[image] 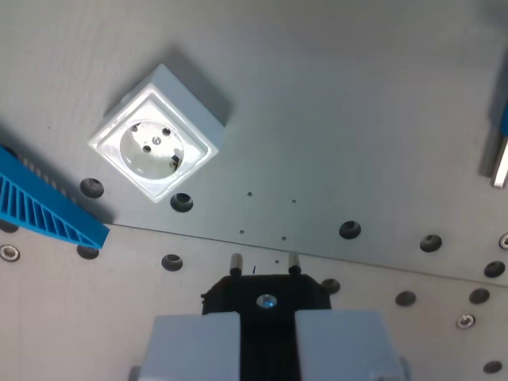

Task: Move above the white socket

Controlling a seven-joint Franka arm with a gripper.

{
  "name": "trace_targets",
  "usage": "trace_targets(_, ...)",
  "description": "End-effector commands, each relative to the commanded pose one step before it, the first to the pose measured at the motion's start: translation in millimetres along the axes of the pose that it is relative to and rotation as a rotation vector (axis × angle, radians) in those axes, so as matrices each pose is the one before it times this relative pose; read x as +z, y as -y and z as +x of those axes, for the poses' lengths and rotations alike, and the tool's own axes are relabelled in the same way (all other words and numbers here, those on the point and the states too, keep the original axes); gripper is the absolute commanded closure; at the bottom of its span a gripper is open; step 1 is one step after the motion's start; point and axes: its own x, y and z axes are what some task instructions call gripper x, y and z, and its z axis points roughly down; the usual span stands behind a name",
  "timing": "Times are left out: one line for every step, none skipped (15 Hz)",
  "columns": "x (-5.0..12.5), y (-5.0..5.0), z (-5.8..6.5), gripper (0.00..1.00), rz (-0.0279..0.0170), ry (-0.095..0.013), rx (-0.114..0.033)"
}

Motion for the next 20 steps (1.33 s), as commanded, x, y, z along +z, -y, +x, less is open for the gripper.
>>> trace_targets(16.66,5.88,-3.12,1.0,-0.0087,-0.0929,-0.2273)
trace_targets(5.0,2.41,-0.65,1.0,0.00095,-0.0004,-0.0234)
trace_targets(4.34,2.05,-0.46,1.0,0.00139,0.0024,-0.017)
trace_targets(4.42,2.11,-0.42,1.0,0.00166,0.0026,-0.0233)
trace_targets(4.55,2.19,-0.4,1.0,0.00062,0.0002,-0.0233)
trace_targets(4.69,2.3,-0.4,1.0,-0.00004,-0.0022,-0.0195)
trace_targets(4.84,2.41,-0.45,1.0,0.00054,0.0001,-0.0178)
trace_targets(5.0,2.54,-0.47,1.0,-0.00043,-0.0011,-0.0217)
trace_targets(5.0,2.64,-0.47,1.0,-0.0006,-0.0026,-0.0224)
trace_targets(5.0,2.69,-0.47,1.0,-0.00117,-0.0034,-0.0157)
trace_targets(5.0,2.74,-0.46,1.0,-0.00028,0.0,-0.0201)
trace_targets(5.0,2.74,-0.42,1.0,-0.00089,-0.0028,-0.0196)
trace_targets(5.0,2.69,-0.35,1.0,-0.00123,-0.0021,-0.0155)
trace_targets(5.0,2.65,-0.28,1.0,-0.00112,-0.0023,-0.0131)
trace_targets(5.0,2.59,-0.21,1.0,-0.00066,0.0001,-0.017)
trace_targets(5.0,2.53,-0.14,1.0,-0.00043,0.0024,-0.0113)
trace_targets(4.95,2.47,-0.05,1.0,-0.00131,-0.0009,-0.0141)
trace_targets(4.85,2.41,0.0,1.0,-0.00148,0.0002,-0.0151)
trace_targets(4.71,2.36,0.06,1.0,-0.00273,-0.0009,-0.0073)
trace_targets(4.55,2.29,0.11,1.0,-0.00135,0.0021,-0.012)
